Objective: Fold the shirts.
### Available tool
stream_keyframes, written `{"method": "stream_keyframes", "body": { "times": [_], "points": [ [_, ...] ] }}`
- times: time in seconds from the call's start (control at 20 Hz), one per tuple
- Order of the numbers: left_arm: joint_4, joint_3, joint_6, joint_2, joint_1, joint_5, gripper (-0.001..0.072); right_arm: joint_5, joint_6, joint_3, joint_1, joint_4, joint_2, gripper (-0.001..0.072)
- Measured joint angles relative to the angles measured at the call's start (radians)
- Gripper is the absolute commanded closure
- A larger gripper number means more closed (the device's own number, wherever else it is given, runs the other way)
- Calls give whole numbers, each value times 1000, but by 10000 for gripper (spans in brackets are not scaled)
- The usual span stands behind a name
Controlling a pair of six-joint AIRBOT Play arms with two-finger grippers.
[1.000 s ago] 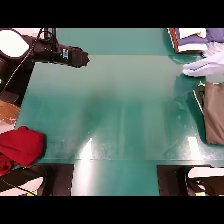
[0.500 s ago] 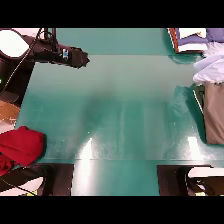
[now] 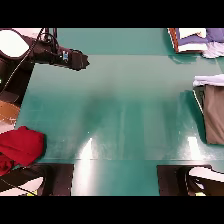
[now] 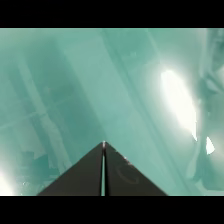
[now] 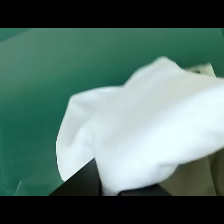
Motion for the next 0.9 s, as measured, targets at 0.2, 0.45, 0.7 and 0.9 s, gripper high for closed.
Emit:
{"method": "stream_keyframes", "body": {
  "times": [0.2, 0.45, 0.7, 0.9],
  "points": [
    [0, 0, 3, 0, 0, -3, 681, 16, 19, -200, -109, -56, 114, 556],
    [0, 0, 22, 0, 0, -6, 681, 6, 65, -408, -220, -193, 228, 233],
    [1, 0, 27, 0, 0, -6, 681, -5, 114, -486, -288, -227, 277, 226],
    [0, 0, 28, 0, 0, -6, 681, -35, 138, -501, -232, -83, 308, 234]
  ]
}}
